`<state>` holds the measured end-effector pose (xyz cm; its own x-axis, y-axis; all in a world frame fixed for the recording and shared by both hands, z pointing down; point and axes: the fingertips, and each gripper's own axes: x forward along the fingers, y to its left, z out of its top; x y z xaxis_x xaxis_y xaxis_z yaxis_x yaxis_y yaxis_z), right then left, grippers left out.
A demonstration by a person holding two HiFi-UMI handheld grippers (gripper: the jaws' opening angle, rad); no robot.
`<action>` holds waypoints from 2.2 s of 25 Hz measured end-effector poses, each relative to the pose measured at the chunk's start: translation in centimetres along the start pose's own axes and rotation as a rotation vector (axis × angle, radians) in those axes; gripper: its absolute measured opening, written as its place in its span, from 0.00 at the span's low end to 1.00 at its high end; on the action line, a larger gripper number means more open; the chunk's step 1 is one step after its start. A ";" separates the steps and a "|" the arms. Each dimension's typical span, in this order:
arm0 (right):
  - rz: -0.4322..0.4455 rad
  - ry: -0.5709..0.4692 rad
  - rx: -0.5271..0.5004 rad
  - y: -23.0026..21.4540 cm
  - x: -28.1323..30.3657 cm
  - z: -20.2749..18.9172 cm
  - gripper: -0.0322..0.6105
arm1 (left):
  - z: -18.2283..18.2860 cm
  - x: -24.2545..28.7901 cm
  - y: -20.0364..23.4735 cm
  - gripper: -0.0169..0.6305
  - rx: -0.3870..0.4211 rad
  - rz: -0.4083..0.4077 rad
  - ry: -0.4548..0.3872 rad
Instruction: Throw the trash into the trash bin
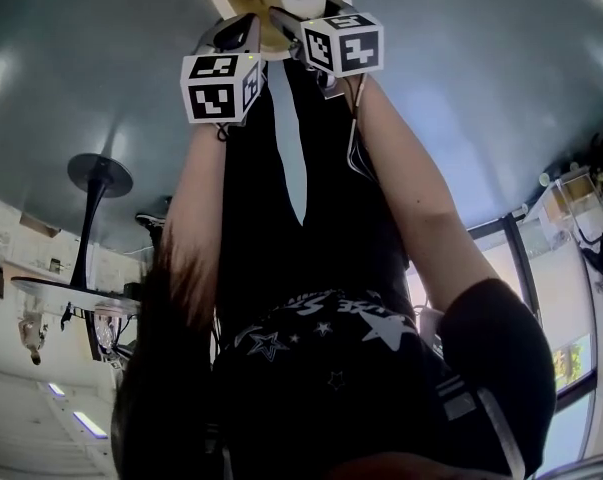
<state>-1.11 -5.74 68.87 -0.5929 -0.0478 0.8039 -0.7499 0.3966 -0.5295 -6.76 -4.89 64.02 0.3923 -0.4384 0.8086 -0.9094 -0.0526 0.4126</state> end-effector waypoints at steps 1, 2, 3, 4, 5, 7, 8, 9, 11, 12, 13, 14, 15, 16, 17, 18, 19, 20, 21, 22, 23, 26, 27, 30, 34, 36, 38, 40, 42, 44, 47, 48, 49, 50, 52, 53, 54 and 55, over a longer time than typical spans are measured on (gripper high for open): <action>0.001 0.010 -0.003 0.0 0.4 -0.2 0.53 | -0.1 0.3 0.3 0.05 -0.008 0.002 0.011; 0.002 0.019 -0.004 -0.1 0.7 -0.3 0.53 | -0.3 0.5 0.5 0.05 -0.016 0.003 0.020; 0.001 0.025 -0.007 -0.2 1.0 -0.5 0.53 | -0.4 0.8 0.7 0.05 -0.024 0.007 0.028; -0.003 0.028 -0.011 -0.4 1.2 -0.4 0.53 | -0.4 1.1 0.9 0.05 -0.031 0.011 0.032; -0.009 0.030 -0.018 -0.4 1.2 -0.2 0.53 | -0.4 1.2 1.1 0.05 -0.036 0.018 0.032; -0.016 0.038 -0.029 -0.4 1.0 0.1 0.53 | -0.2 1.4 1.2 0.05 -0.040 0.030 0.029; -0.014 0.044 -0.030 -0.4 1.0 0.1 0.53 | -0.3 1.4 1.3 0.05 -0.041 0.035 0.030; -0.010 0.049 -0.030 -0.4 1.1 -0.1 0.53 | -0.3 1.4 1.3 0.05 -0.041 0.039 0.033; 0.001 0.055 -0.029 -0.5 1.4 -0.6 0.53 | -0.5 1.4 1.2 0.05 -0.043 0.041 0.039; 0.006 0.054 -0.028 -0.4 1.5 -0.7 0.53 | -0.7 1.4 1.1 0.05 -0.044 0.041 0.043; 0.011 0.052 -0.029 -0.3 1.5 -0.7 0.53 | -0.8 1.4 1.1 0.05 -0.044 0.039 0.046; 0.016 0.051 -0.029 -0.1 1.4 -0.6 0.53 | -1.0 1.3 1.0 0.05 -0.044 0.038 0.050; 0.019 0.052 -0.028 0.0 1.4 -0.6 0.53 | -1.2 1.3 1.0 0.05 -0.043 0.037 0.052; 0.022 0.054 -0.025 0.1 1.4 -0.6 0.55 | -1.3 1.3 1.1 0.05 -0.042 0.036 0.054; 0.024 0.055 -0.023 0.2 1.5 -0.6 0.59 | -1.4 1.3 1.1 0.05 -0.041 0.035 0.055; 0.023 0.053 -0.022 0.2 1.4 -0.5 0.62 | -1.4 1.3 1.1 0.05 -0.039 0.036 0.055; 0.022 0.050 -0.021 0.2 1.3 -0.3 0.65 | -1.2 1.3 1.0 0.05 -0.037 0.036 0.055; 0.020 0.045 -0.021 0.2 1.1 0.0 0.67 | -1.1 1.3 0.9 0.05 -0.036 0.036 0.054; 0.019 0.041 -0.021 0.1 0.9 0.1 0.67 | -0.9 1.3 0.7 0.05 -0.035 0.035 0.054; 0.020 0.038 -0.020 0.0 0.8 0.1 0.67 | -0.8 1.2 0.4 0.05 -0.034 0.034 0.054; 0.021 0.036 -0.018 0.0 0.7 0.0 0.67 | -0.7 1.2 0.3 0.05 -0.032 0.034 0.054; 0.012 0.030 -0.023 0.1 0.4 0.3 0.67 | -0.6 1.0 0.2 0.05 -0.027 0.032 0.051; 0.008 0.029 -0.025 0.2 0.2 0.5 0.67 | -0.6 1.0 0.3 0.05 -0.026 0.032 0.050; 0.018 0.036 -0.016 0.5 0.4 0.6 0.67 | -0.5 0.9 0.7 0.05 -0.022 0.030 0.050; 0.037 0.030 -0.004 1.0 -0.6 1.0 0.67 | -0.1 0.3 0.2 0.05 -0.008 0.023 0.046; 0.026 0.015 -0.013 1.1 -1.1 1.5 0.67 | 0.3 0.0 0.1 0.05 0.007 0.016 0.041; 0.018 0.001 -0.016 1.4 -1.4 1.8 0.67 | 0.6 -0.4 0.1 0.05 0.024 0.010 0.039; 0.018 -0.011 -0.015 1.8 -1.8 2.1 0.67 | 1.0 -0.8 0.2 0.05 0.039 0.007 0.038; 0.025 -0.022 -0.015 2.1 -2.2 2.5 0.66 | 1.7 -1.2 0.2 0.05 0.054 0.006 0.032; 0.028 -0.029 -0.017 2.5 -2.7 2.9 0.66 | 2.4 -1.7 0.1 0.05 0.067 0.001 0.026; 0.013 -0.043 -0.022 3.2 -3.3 3.3 0.61 | 3.0 -2.6 0.1 0.05 0.085 -0.011 0.023; 0.006 -0.050 -0.022 3.6 -3.4 3.5 0.58 | 3.1 -2.9 0.1 0.05 0.092 -0.015 0.026; 0.001 -0.056 -0.021 4.0 -3.5 3.6 0.57 | 3.2 -3.3 0.2 0.05 0.098 -0.018 0.032; -0.003 -0.059 -0.020 4.4 -3.5 3.6 0.56 | 3.2 -3.6 0.3 0.05 0.105 -0.023 0.036; -0.010 -0.058 -0.023 5.2 -3.6 3.5 0.56 | 3.1 -4.0 0.5 0.05 0.117 -0.042 0.029; -0.017 -0.057 -0.026 5.6 -3.6 3.4 0.54 | 3.1 -4.2 0.5 0.05 0.123 -0.051 0.026; -0.027 -0.059 -0.028 5.8 -3.7 3.4 0.53 | 3.2 -4.5 0.5 0.05 0.128 -0.058 0.025; -0.038 -0.064 -0.028 6.0 -3.8 3.3 0.51 | 3.3 -4.7 0.5 0.05 0.133 -0.066 0.024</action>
<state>-4.30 -6.25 61.70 -0.5822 -0.1220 0.8038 -0.7645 0.4186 -0.4902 -9.53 -5.82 59.05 0.4534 -0.4084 0.7922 -0.8913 -0.2000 0.4070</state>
